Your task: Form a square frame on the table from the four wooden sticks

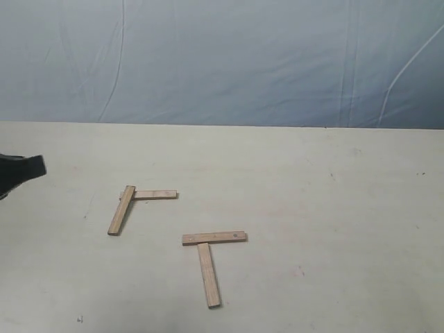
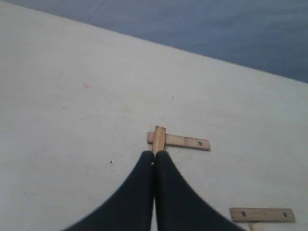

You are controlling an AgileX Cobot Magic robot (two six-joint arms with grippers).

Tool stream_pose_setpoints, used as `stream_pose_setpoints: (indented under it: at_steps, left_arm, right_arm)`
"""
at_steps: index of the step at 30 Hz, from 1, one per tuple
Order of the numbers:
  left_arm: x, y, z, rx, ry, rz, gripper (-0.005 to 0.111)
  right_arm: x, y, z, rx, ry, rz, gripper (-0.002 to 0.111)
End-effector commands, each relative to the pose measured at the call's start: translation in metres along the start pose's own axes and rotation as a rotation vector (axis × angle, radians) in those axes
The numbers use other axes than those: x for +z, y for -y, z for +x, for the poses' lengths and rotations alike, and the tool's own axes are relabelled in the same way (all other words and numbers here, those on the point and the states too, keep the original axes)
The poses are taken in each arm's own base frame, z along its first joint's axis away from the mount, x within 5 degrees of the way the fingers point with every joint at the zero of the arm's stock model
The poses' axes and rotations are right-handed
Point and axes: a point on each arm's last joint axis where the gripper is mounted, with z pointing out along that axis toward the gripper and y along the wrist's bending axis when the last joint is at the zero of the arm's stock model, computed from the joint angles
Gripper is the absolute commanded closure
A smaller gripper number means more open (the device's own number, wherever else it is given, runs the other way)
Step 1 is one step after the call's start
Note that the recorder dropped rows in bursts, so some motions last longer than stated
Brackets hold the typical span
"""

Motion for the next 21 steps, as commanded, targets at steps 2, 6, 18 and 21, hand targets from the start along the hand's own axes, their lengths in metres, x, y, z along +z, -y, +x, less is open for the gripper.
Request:
stream_pose_setpoints:
  at_steps: [2,6,18,21]
  left_arm:
    - [-0.051,-0.01,0.024,-0.024,0.195,0.057,0.107]
    - [-0.081,-0.017,0.043,-0.033,0.321,0.105,0.107]
    - [-0.107,-0.035,0.096,0.017,0.504,0.169,0.107]
    - [-0.104,-0.036,0.1,0.132,0.463,0.125,0.107]
  right_arm:
    - [0.0,0.0,0.0,-0.006,0.009,-0.003,0.109]
    - [0.0,0.0,0.0,-0.006,0.009,-0.003,0.109]
    - [-0.005,-0.004,-0.029,0.078,0.342,-0.063,0.109]
    - [-0.011,-0.002,-0.042,0.346,0.483,-0.112,0.109]
